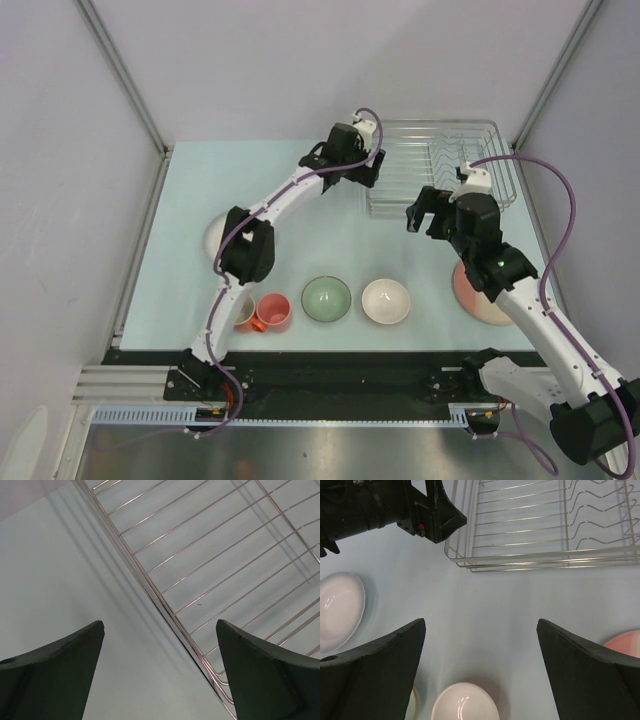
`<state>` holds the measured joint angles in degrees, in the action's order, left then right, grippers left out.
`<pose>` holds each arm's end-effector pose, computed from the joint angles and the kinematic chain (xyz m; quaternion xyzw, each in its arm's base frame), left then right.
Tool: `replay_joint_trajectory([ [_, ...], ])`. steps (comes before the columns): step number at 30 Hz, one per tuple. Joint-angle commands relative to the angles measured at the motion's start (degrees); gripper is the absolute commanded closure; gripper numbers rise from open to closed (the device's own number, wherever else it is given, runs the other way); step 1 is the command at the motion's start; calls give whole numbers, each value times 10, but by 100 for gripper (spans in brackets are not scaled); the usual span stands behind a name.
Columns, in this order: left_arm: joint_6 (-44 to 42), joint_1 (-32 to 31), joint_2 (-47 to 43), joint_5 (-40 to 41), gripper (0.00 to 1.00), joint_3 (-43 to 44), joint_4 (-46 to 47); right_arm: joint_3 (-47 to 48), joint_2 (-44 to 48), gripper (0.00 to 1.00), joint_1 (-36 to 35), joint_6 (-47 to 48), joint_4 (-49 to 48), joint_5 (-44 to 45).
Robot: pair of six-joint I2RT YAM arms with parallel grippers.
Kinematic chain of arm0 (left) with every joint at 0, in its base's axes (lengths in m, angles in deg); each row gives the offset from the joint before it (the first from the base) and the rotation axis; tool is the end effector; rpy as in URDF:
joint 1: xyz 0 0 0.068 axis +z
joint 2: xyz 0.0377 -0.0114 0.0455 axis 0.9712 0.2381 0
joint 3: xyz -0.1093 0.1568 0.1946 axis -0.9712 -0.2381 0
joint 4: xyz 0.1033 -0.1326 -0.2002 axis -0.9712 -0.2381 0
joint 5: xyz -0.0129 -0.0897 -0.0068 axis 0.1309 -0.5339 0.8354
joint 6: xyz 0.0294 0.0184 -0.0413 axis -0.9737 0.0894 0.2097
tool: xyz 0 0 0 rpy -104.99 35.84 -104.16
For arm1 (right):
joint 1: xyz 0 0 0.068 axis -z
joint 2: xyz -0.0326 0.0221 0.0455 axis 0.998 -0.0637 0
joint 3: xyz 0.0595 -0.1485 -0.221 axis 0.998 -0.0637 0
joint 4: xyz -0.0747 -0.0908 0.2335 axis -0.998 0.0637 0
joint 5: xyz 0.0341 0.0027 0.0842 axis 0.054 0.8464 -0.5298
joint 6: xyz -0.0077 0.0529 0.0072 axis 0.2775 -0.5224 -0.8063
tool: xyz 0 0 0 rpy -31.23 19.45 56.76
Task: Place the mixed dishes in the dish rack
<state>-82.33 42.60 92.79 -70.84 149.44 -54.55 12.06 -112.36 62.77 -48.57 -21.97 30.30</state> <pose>0.4721 -0.3165 0.2434 0.2494 0.8347 -0.1744 0.4589 0.2040 0.0808 0.3454 0.0299 0.8178 0.1260 0.5608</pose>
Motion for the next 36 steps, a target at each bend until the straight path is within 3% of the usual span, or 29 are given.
replay_joint_trajectory([
  [1,1,-2,9,28,0,26,22,-1,11,0,-2,7,-26,12],
  [11,-20,0,-1,101,0,-40,9,-1,20,0,2,4,-21,13],
  [18,-34,4,-58,128,1,-160,29,2,16,0,9,-1,-13,10],
  [33,-40,66,-284,108,3,-467,72,4,19,0,9,-22,25,18],
  [36,-54,70,-330,100,9,-526,84,-4,18,0,9,-28,30,28],
])
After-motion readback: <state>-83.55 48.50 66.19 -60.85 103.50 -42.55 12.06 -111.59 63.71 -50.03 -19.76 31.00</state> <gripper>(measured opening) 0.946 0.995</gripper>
